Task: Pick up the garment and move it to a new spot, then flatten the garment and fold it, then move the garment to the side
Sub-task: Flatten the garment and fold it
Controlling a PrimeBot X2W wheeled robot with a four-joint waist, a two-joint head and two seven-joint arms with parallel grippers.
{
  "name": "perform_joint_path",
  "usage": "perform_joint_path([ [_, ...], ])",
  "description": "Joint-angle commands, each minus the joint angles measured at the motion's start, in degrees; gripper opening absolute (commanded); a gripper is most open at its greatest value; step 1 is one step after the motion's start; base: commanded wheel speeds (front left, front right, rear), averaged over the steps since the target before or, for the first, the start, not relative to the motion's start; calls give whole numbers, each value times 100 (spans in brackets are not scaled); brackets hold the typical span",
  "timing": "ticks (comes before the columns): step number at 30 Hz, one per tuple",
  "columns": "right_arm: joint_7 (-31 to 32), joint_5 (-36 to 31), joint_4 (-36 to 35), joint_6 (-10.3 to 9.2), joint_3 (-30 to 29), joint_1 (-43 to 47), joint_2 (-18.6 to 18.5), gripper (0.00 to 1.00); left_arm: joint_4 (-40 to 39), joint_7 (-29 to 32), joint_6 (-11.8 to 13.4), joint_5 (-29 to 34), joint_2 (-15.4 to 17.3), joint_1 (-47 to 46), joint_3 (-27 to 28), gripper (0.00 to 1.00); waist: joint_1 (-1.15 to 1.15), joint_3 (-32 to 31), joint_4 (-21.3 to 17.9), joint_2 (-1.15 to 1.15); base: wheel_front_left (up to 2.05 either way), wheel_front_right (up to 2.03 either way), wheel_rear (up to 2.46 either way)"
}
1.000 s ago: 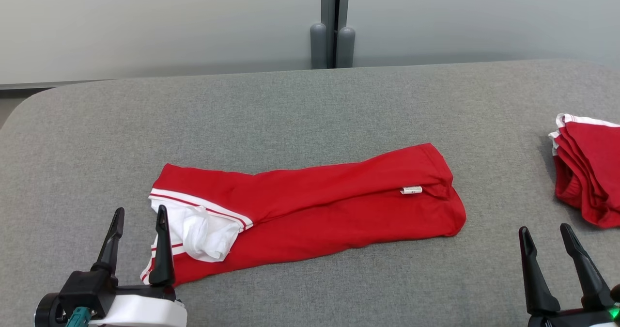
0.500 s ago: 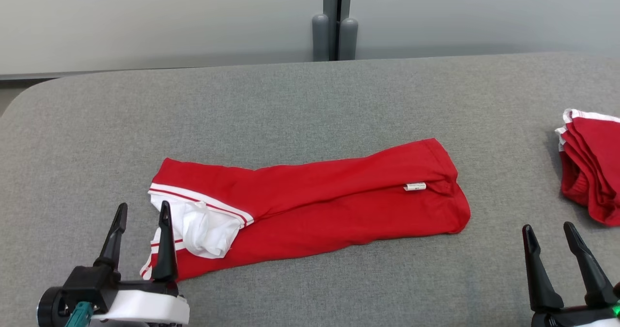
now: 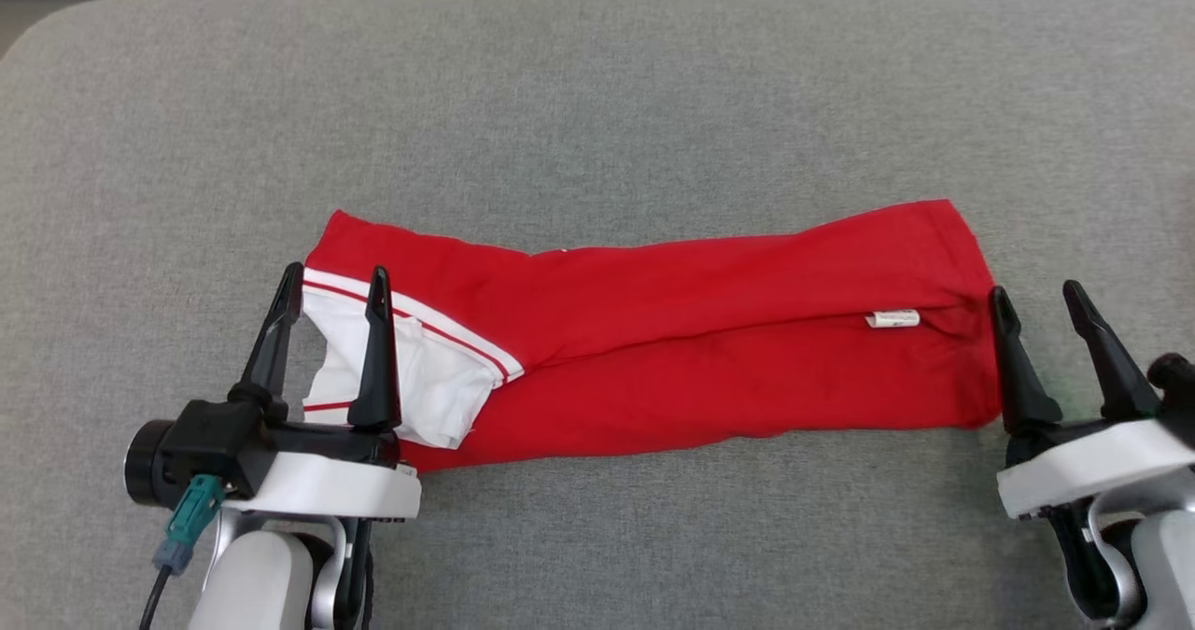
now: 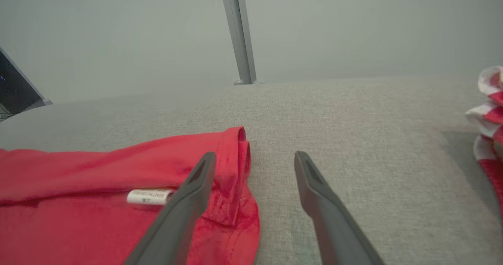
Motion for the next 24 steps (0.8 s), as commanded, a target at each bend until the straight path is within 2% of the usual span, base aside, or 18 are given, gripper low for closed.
perform_joint_path([
  [1, 16, 49, 117, -3, 53, -85, -23, 100, 8, 2, -17, 42, 15, -111, 9, 100, 0, 194, 164, 0, 0, 0, 0],
  [7, 535, 213, 1104, -2, 497, -532, -52, 100, 103, 3, -76, 95, -89, -315, -101, 100, 0, 266, 324, 0, 0, 0, 0],
  [11, 1036, 236, 1029, -1, 628, -410, 69, 100, 104, 2, -82, 125, -118, -304, -104, 100, 0, 253, 295, 0, 0, 0, 0],
  [12, 1220, 224, 983, -1, 653, -370, 88, 87, 87, 2, -76, 137, -116, -305, -82, 100, 0, 253, 266, 0, 0, 0, 0],
  [13, 1396, 233, 925, -1, 689, -340, 108, 48, 80, 2, -72, 146, -119, -305, -62, 100, 0, 251, 241, 0, 0, 0, 0],
  [14, 1621, 269, 791, -1, 663, -302, 141, 0, 80, 2, -80, 158, -128, -310, -40, 100, 0, 238, 204, 0, 0, 0, 0],
  [18, 1594, 276, 469, -3, 549, -237, 154, 0, 68, 2, -102, 204, -136, -320, 9, 100, 0, 208, 135, 0, 0, 0, 0],
  [24, 1197, 402, 130, -3, 309, 119, 121, 0, 50, 2, -124, 274, -146, -264, 90, 100, 0, 132, 55, 0, 0, 0, 0],
])
